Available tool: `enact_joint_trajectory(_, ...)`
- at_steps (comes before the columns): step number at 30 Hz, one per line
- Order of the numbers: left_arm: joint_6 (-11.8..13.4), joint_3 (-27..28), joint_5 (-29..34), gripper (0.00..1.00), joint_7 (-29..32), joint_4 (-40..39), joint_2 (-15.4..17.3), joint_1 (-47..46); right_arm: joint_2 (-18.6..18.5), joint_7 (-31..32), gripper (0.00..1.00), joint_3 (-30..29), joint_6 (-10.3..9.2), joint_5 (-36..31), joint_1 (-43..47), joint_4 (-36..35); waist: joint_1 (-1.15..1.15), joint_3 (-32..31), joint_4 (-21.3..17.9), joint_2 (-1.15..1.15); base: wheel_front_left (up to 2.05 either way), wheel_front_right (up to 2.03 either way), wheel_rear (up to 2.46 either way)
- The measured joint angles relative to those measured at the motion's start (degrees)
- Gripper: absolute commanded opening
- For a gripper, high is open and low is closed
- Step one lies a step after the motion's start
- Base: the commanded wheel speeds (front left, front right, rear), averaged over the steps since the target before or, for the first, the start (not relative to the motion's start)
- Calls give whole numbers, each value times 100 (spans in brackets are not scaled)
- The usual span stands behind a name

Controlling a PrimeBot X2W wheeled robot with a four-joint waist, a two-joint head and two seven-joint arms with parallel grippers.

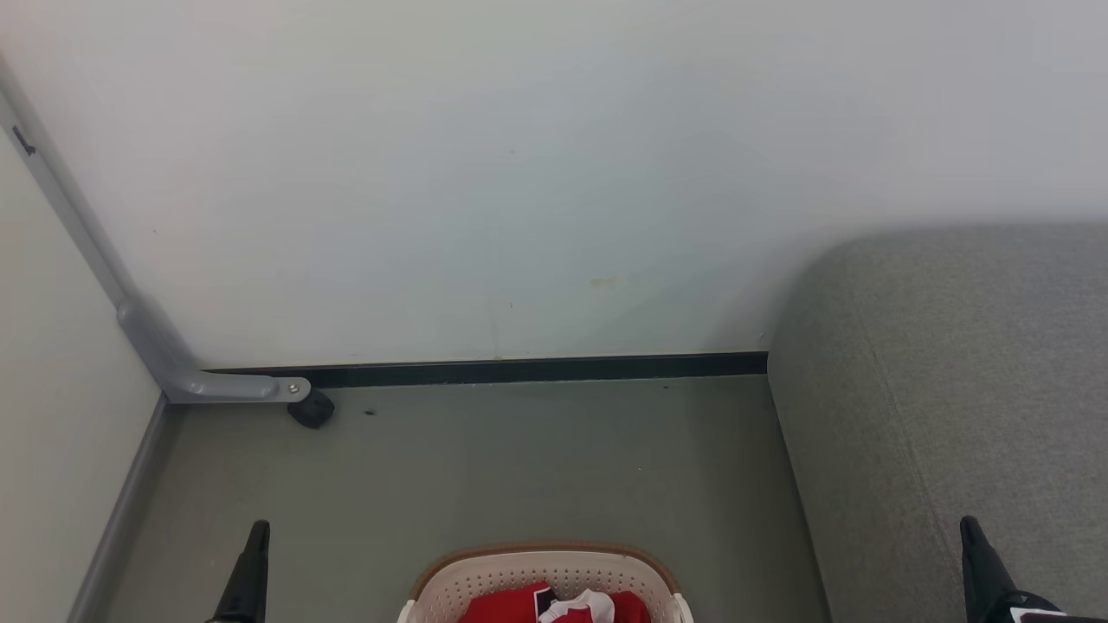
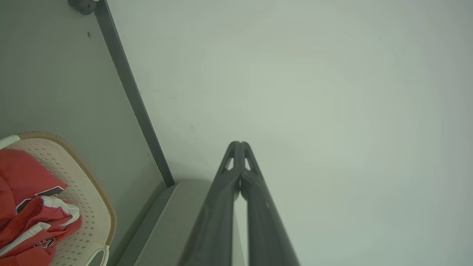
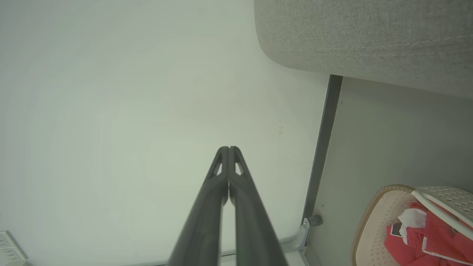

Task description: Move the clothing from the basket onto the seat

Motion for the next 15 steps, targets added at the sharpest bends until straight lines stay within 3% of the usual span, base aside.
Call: enact_joint_trajectory(15,0,0,0,0,0,0,0,0,0,0,0,0,0,0,0,0,0,0,0,0,0,0,0)
